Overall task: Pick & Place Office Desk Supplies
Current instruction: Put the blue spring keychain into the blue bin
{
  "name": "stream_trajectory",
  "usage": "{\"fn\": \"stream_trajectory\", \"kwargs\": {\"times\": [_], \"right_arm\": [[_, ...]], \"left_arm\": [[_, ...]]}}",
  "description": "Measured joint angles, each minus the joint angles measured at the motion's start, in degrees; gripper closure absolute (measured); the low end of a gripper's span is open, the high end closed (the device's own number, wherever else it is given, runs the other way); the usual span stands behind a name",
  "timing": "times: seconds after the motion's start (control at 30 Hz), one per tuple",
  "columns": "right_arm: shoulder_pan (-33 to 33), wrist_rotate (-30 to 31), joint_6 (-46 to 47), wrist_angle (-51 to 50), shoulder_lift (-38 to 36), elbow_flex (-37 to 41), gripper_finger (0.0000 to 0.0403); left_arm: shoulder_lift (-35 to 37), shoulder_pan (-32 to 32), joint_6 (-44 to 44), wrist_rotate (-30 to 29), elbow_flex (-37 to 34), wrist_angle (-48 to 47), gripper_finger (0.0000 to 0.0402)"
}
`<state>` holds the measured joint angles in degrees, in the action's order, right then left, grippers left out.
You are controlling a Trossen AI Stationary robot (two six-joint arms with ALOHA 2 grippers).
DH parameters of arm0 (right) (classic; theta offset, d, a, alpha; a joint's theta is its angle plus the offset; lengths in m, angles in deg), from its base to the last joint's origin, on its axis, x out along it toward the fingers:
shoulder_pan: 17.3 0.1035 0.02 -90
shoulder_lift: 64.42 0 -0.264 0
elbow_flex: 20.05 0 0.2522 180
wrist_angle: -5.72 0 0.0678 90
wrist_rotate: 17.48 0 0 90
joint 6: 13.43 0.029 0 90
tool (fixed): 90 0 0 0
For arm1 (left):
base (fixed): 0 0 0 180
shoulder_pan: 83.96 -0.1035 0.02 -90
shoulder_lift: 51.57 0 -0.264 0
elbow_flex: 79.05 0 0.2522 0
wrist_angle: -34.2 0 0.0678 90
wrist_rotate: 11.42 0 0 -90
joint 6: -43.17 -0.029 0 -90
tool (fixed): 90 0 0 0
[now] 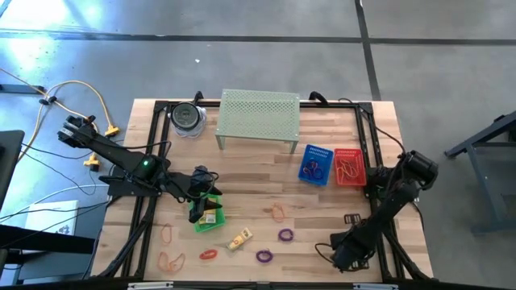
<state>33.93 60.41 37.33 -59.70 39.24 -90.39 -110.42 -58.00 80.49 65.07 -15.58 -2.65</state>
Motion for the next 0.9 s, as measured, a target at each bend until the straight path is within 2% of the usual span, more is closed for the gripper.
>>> {"fn": "stream_trajectory", "kwargs": {"times": [0.1, 0.3, 0.5, 0.63, 0.9], "right_arm": [[-1.8, 3.5, -0.2, -5.4, 0.4, -4.0, 0.0397], [-6.5, 5.0, -3.6, -19.4, 0.2, -15.9, 0.0399], [-14.4, 15.6, -10.4, -32.7, 0.0, -28.0, 0.0399], [-20.9, 20.4, -18.1, -34.5, -2.2, -31.9, 0.0399], [-36.0, 25.2, -30.6, -32.3, -8.5, -31.0, 0.0399]], "left_arm": [[0.0, 0.0, 0.0, 0.0, 0.0, 0.0, 0.0181], [0.0, 0.1, 0.0, 0.3, 0.0, -2.2, 0.0181], [0.0, 0.1, -2.0, 0.3, -0.2, -4.4, 0.0181], [0.0, 0.1, -3.2, 0.4, -0.2, -5.1, 0.0181], [0.0, 0.7, -3.3, 0.5, -0.2, -5.8, 0.0181]]}}
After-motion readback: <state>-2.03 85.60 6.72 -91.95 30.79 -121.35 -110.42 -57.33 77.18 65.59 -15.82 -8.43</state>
